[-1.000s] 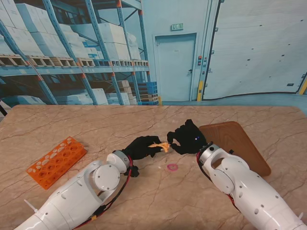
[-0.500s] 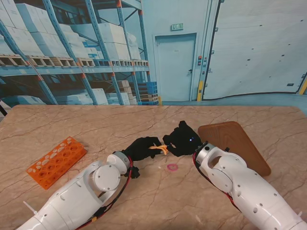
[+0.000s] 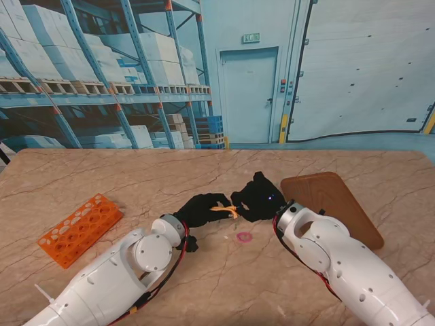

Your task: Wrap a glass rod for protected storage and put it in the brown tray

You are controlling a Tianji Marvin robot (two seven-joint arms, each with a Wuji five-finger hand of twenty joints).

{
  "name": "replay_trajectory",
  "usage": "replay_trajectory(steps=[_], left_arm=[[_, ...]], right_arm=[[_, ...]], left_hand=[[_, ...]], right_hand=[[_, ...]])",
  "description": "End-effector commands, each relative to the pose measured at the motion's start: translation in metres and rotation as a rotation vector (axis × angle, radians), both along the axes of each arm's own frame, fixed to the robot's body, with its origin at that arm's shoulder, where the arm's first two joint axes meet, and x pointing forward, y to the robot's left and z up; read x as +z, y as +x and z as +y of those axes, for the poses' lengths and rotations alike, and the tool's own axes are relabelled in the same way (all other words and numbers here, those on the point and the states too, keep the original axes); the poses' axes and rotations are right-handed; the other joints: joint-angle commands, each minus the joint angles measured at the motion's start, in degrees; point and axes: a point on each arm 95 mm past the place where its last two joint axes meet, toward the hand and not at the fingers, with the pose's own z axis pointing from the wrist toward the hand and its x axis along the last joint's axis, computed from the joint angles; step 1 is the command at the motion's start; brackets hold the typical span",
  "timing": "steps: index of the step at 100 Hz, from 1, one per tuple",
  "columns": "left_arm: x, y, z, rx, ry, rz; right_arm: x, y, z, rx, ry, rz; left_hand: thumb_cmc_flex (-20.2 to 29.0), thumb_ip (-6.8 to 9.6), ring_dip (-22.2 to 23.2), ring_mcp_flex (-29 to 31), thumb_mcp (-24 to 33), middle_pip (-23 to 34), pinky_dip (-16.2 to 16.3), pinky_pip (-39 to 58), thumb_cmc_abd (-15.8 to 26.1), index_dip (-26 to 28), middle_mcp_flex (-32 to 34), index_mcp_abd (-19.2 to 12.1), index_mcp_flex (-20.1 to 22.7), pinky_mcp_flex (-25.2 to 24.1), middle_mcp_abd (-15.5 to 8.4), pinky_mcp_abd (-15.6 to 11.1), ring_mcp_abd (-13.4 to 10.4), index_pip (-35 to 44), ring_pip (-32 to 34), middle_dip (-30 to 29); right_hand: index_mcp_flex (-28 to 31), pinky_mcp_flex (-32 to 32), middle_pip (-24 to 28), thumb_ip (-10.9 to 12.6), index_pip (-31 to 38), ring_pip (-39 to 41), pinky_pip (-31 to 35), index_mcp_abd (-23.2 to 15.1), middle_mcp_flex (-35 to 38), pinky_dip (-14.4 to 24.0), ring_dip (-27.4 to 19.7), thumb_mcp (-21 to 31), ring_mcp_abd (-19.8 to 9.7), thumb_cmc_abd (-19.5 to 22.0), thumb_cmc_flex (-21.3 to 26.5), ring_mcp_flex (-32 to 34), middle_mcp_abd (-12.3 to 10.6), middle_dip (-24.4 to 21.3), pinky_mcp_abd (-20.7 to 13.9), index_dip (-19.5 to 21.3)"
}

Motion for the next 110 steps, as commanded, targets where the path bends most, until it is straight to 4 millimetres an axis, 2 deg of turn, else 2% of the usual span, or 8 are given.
replay_trajectory(steps=[1,16,31,40,64,72,92,110], left_arm=[[0.001,-0.001,-0.003,-0.002,-0.005,-0.003],[0.003,-0.001,-0.001,0.002,-0.017,-0.012],[0.004,-0.003,0.002,0.019,-0.028,-0.029],[0.004,-0.005,0.004,0.036,-0.039,-0.021],[0.01,-0.008,0.013,0.068,-0.044,-0.066],[0.013,-0.008,0.018,0.076,-0.04,-0.092],[0.016,-0.007,0.028,0.098,-0.046,-0.142],[0.017,-0.007,0.031,0.11,-0.047,-0.155]], right_arm=[[-0.002,-0.006,0.003,0.006,0.007,0.01],[-0.002,-0.009,-0.006,-0.035,-0.014,-0.002],[-0.007,-0.012,-0.014,-0.087,-0.035,-0.01],[-0.014,-0.014,-0.018,-0.112,-0.06,-0.004],[-0.032,-0.018,-0.018,-0.141,-0.097,0.021],[-0.037,-0.02,-0.016,-0.141,-0.113,0.029],[-0.051,-0.021,-0.009,-0.111,-0.158,0.008],[-0.058,-0.02,-0.003,-0.091,-0.186,-0.007]], left_hand=[[5.4,2.06,-0.6,-0.2,-1.7,4.3,-2.9,13.5,6.4,1.8,0.9,-0.4,-0.6,0.7,-2.1,1.1,0.8,4.1,1.2,1.4],[6.1,2.25,-0.5,1.0,-1.9,4.8,-2.3,14.6,6.0,3.0,1.9,1.1,-0.5,1.0,-2.1,0.2,0.5,5.5,2.0,1.6],[5.7,2.37,-0.9,4.1,-0.9,5.7,12.8,14.6,4.3,1.3,4.9,1.9,1.2,2.2,-3.7,-4.7,-0.2,6.1,5.4,0.8],[5.6,2.21,-1.0,4.1,0.0,6.0,16.0,14.6,3.6,0.7,5.4,2.3,1.6,2.4,-3.2,-4.7,0.4,6.1,6.7,0.8],[4.9,2.23,-1.5,4.1,1.2,6.2,17.8,14.6,3.0,-0.2,5.9,2.6,2.1,2.5,-3.2,-4.9,0.2,5.5,7.5,0.9],[-3.2,0.0,-2.4,4.1,15.6,6.3,18.3,14.6,-1.2,-1.9,6.3,3.0,3.1,2.5,-3.6,-5.5,-0.3,5.4,8.1,1.0],[-12.2,0.52,-2.8,4.1,29.8,6.7,19.0,14.6,-6.6,-4.6,7.3,2.8,6.0,2.6,-4.2,-5.9,-0.9,5.3,9.2,1.1],[-14.3,0.93,-2.8,4.1,31.8,6.9,19.4,14.6,-7.0,-4.9,7.7,3.5,6.5,2.6,-4.1,-6.0,-0.9,5.5,9.8,1.2]], right_hand=[[-0.6,-0.4,-0.5,-0.3,1.1,-1.0,-1.4,-4.8,-2.7,-0.5,-0.2,3.5,-0.3,-3.7,-2.4,-1.4,2.2,0.6,2.1,0.8],[-10.9,-1.5,-0.8,6.7,-16.1,-2.0,-3.0,0.8,-18.7,0.8,0.6,8.0,0.0,-5.4,-13.3,-6.9,4.0,1.2,1.3,12.7],[-16.2,-2.1,-1.2,7.0,-17.8,-2.6,-3.4,2.8,-25.0,0.8,0.4,7.1,0.1,-6.4,-13.2,-8.5,5.0,0.9,1.2,12.9],[-19.5,-2.5,-0.9,7.2,-18.8,-2.9,-3.5,4.5,-29.1,1.0,0.2,5.8,0.1,-7.2,-13.0,-9.8,5.6,0.5,1.0,12.8],[-23.9,-3.3,-0.4,8.3,-17.5,-5.9,-3.8,6.8,-35.9,1.0,-1.8,5.5,0.9,-9.4,-12.1,-12.8,6.5,-0.3,0.7,13.9],[-24.9,-3.5,-0.1,8.5,-16.6,-6.3,-3.6,7.2,-37.2,1.1,-2.2,5.0,0.9,-9.8,-12.3,-13.3,6.7,-0.3,0.6,14.4],[-26.8,-3.2,2.1,10.0,-14.5,-4.6,-1.5,8.6,-40.1,1.2,-2.1,7.2,1.1,-9.1,-12.9,-14.6,8.0,0.0,0.3,15.2],[-28.1,-3.1,3.6,10.8,-13.0,-3.2,0.7,9.7,-41.8,0.6,-2.4,8.6,1.7,-8.6,-13.2,-15.3,9.0,0.4,-0.1,15.4]])
